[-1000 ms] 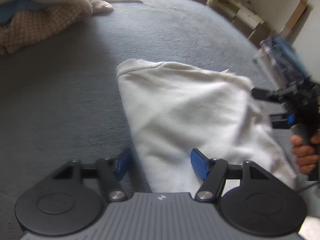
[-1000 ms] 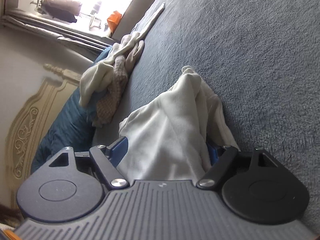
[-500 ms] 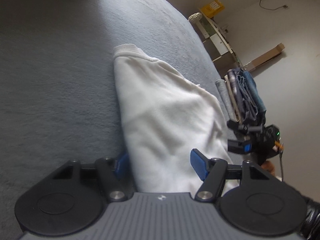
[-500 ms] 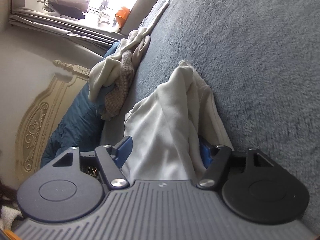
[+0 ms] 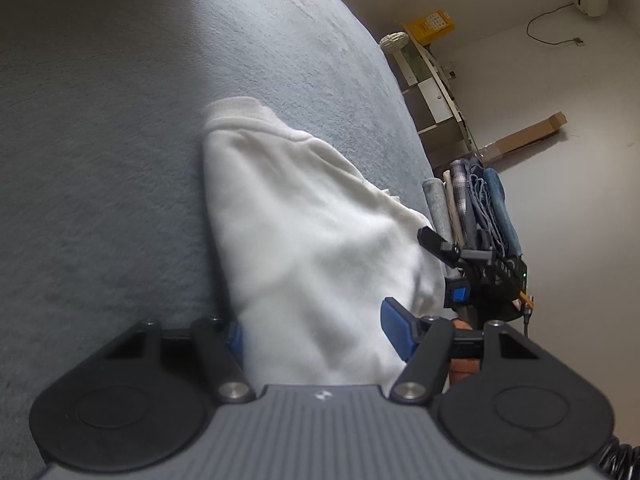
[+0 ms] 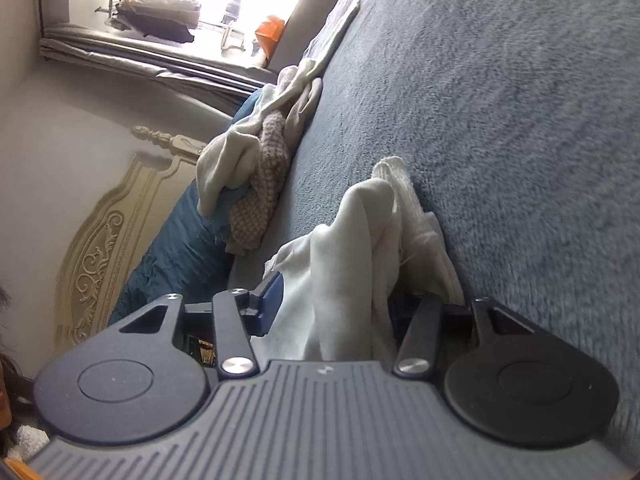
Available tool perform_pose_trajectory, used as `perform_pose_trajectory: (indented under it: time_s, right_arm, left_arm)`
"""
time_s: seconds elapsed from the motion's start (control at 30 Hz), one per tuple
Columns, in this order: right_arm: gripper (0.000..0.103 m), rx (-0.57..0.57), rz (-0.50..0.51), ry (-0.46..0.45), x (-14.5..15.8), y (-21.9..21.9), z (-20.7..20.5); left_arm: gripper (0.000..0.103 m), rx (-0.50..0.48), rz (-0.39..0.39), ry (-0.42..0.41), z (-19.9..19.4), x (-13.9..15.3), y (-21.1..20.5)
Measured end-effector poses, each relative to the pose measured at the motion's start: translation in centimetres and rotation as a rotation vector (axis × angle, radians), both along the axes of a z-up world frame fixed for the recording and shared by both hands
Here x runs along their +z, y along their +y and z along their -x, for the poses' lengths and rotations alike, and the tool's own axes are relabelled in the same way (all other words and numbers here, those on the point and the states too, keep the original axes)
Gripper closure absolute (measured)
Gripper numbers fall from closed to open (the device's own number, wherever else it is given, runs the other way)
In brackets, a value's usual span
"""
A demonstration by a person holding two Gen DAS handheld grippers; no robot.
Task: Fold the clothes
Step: 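Close the right gripper on the sweatshirt end while the left gripper grasps it too, then lift the folded sweatshirt off the bed with both grippers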
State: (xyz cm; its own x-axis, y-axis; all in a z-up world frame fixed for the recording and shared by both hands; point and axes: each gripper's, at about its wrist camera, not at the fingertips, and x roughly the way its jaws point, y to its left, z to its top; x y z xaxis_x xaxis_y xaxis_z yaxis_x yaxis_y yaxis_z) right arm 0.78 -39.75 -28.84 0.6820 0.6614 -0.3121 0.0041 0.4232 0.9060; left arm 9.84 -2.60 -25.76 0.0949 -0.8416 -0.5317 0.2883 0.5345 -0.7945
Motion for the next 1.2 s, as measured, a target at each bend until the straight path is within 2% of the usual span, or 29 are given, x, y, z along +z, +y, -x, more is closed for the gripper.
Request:
perform_pose_trajectory:
  time_s: [0.07, 0.13, 0.23, 0.4, 0.47, 0.53, 0.63, 0.8, 1.03, 1.2]
  right_arm:
    - [0.061, 0.019, -0.006, 0.002, 0.0, -0.3, 0.3]
    - [0.061, 0.051, -0.012, 0.008, -0.1, -0.6, 0.9]
    - [0.062, 0.080, -0.036, 0.009, -0.5, -1.1, 1.2]
    - [0.063, 0.097, -0.068, -0.025, -1.1, -0.4, -1.6]
    - [0.064, 0.100, -0.046, -0.028, -0.8, 0.2, -2.3]
    - [0.068, 0.103, -0.010, -0.022, -0.2, 0.5, -2.2]
    - [0.077, 0.116, 0.063, -0.015, 1.0, 1.0, -1.4]
    - [0.087, 0.142, 0.217, -0.053, 3.9, 3.2, -0.1]
    - [0.091, 0.131, 0.506, -0.113, 8.2, 7.1, 1.6]
    - [0.092, 0.098, 0.609, -0.164, 10.9, 8.8, 3.2]
  left_arm:
    - [0.039, 0.009, 0.021, 0.022, -0.3, -0.3, 0.3]
    - [0.044, 0.012, 0.034, 0.026, -0.3, -0.5, 0.4]
    - [0.045, 0.008, 0.037, 0.021, -0.6, -0.8, 0.1]
    - [0.045, 0.016, 0.021, 0.012, -1.3, -0.8, -1.0]
    - [0.045, 0.032, 0.015, 0.015, -1.3, -0.8, -1.1]
    - [0.048, 0.042, 0.000, 0.005, -1.1, -0.5, -1.2]
    - [0.057, 0.050, -0.033, -0.025, -0.6, -0.2, -1.3]
    - [0.066, 0.087, -0.036, -0.016, -0.3, -0.1, -0.7]
    - [0.080, 0.108, -0.051, -0.091, 1.1, 2.0, 0.0]
    - [0.082, 0.105, -0.029, -0.164, 2.7, 4.2, 0.2]
